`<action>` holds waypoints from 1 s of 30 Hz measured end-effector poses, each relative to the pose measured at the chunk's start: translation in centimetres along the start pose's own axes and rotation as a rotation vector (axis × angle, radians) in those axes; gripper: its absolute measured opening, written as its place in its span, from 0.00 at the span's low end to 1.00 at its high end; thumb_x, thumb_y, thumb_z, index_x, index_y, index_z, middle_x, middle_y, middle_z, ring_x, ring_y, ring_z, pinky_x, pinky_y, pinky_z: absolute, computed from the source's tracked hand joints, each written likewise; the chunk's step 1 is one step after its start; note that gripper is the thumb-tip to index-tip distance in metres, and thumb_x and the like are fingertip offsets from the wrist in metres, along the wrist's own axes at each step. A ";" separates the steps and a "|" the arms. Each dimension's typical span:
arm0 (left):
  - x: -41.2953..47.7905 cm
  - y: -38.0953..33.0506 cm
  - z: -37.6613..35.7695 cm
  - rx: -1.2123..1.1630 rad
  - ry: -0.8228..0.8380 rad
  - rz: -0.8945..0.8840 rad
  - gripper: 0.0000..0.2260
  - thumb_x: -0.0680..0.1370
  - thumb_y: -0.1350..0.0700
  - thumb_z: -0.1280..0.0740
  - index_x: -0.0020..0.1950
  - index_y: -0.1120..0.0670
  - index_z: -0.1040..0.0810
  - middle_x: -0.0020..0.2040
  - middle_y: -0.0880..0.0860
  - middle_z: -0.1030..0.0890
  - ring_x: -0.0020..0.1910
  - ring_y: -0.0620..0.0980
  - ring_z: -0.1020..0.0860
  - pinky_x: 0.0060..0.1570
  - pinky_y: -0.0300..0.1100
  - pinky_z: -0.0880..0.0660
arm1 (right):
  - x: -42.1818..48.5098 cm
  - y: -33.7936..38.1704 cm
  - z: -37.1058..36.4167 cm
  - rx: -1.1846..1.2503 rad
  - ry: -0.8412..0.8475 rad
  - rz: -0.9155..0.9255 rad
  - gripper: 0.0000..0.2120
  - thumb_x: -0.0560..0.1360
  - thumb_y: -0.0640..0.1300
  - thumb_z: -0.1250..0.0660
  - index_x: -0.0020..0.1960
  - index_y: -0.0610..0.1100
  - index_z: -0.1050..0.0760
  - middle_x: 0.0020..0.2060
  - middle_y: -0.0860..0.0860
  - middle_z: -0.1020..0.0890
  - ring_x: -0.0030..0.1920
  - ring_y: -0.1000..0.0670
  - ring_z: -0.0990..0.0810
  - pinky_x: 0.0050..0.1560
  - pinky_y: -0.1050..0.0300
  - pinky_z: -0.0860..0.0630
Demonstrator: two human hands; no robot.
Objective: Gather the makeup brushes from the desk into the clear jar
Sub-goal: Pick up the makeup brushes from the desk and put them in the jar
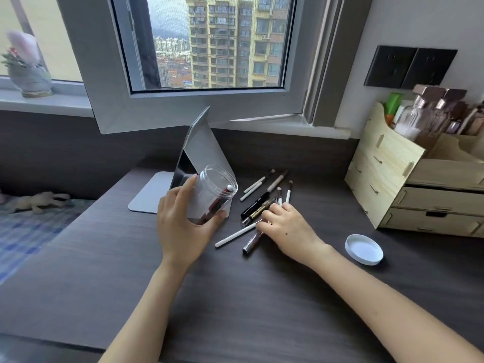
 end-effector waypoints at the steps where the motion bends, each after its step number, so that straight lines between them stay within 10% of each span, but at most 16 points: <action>1: 0.0 0.0 -0.1 0.008 0.001 -0.010 0.34 0.63 0.39 0.30 0.66 0.51 0.27 0.53 0.53 0.21 0.52 0.56 0.25 0.54 0.44 0.31 | 0.1 0.1 0.1 -0.025 0.011 0.030 0.06 0.64 0.37 0.32 0.37 0.47 0.23 0.34 0.52 0.21 0.38 0.48 0.22 0.41 0.56 0.29; 6: -0.1 0.3 -0.3 0.039 0.008 -0.054 0.33 0.63 0.40 0.29 0.66 0.51 0.27 0.53 0.54 0.21 0.52 0.57 0.24 0.53 0.45 0.30 | 0.0 -0.1 0.4 -0.012 -0.055 0.048 0.08 0.69 0.34 0.41 0.37 0.45 0.27 0.32 0.51 0.22 0.35 0.47 0.22 0.40 0.56 0.28; 14: -0.1 0.2 -0.4 0.045 0.012 -0.111 0.33 0.62 0.44 0.25 0.66 0.50 0.27 0.53 0.54 0.21 0.52 0.52 0.26 0.54 0.39 0.33 | -3.3 -2.2 7.4 0.648 -0.505 -0.477 0.13 0.75 0.47 0.39 0.53 0.42 0.20 0.38 0.48 0.19 0.38 0.49 0.22 0.40 0.56 0.27; 24: -1.0 -0.7 -0.6 0.047 0.056 -0.325 0.30 0.65 0.43 0.26 0.65 0.51 0.27 0.54 0.54 0.21 0.53 0.51 0.26 0.52 0.51 0.25 | 0.4 1.9 9.2 0.809 -0.141 -0.263 0.11 0.77 0.37 0.41 0.57 0.41 0.25 0.47 0.49 0.22 0.48 0.51 0.26 0.48 0.70 0.36; 30: -0.9 -0.6 -0.4 0.030 0.063 -0.294 0.31 0.64 0.44 0.26 0.65 0.51 0.27 0.54 0.54 0.22 0.53 0.50 0.27 0.53 0.47 0.27 | 1.0 1.8 9.0 1.080 -0.256 -0.410 0.05 0.72 0.43 0.30 0.45 0.42 0.24 0.31 0.56 0.27 0.32 0.57 0.30 0.35 0.69 0.33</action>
Point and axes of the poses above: each hand's wrist, its own x-axis towards the middle knuckle, its own z-axis out of the back of the hand, y = z × x, the point moved 2 cm from there along x, towards the middle knuckle
